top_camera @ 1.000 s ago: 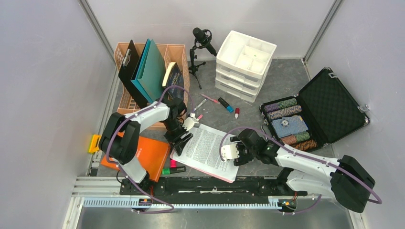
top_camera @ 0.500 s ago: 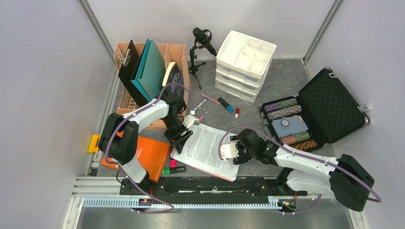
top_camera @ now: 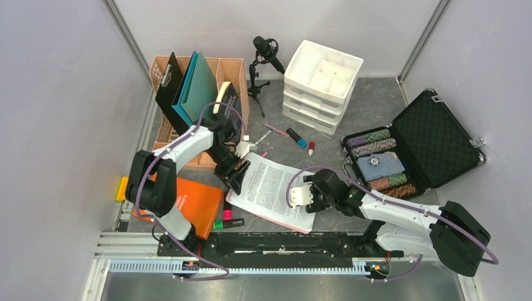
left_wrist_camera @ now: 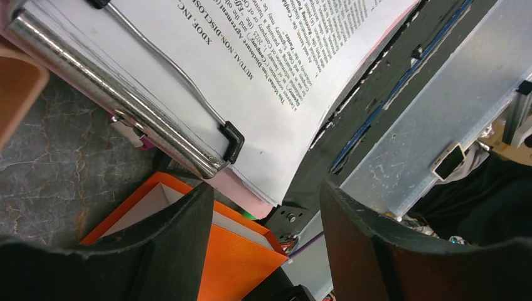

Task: Organize the desk
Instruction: Pick up the folder from the center of the board.

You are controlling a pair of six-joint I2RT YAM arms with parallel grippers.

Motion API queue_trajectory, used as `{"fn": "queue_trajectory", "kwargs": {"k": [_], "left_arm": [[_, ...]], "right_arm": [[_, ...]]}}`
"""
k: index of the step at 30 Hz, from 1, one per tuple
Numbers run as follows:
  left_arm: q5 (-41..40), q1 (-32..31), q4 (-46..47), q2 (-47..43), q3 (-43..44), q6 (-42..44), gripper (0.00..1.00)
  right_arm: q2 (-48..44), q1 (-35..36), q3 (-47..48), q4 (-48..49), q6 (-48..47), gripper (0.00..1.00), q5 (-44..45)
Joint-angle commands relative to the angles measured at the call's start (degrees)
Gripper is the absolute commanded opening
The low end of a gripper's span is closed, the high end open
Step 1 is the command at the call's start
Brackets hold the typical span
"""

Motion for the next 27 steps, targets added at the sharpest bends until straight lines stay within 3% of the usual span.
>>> {"fn": "queue_trajectory", "kwargs": {"k": [1, 16, 27], "left_arm": [[11.5, 1.1, 4.9, -1.7, 2.7, -3.2, 0.67], [20.6, 5.2, 11.4, -7.7, -1.5, -10.3, 0.64], [24.6, 5.2, 13.4, -5.9, -3.5, -11.0, 0.63]], "right_arm": [[4.7, 0.3, -4.9, -4.4, 2.3, 0.79, -2.7], [5.4, 0.3, -3.8, -4.1, 4.2, 0.79, -1.6], [7.5, 0.3, -2.6, -3.7, 5.8, 0.79, -1.1]]}}
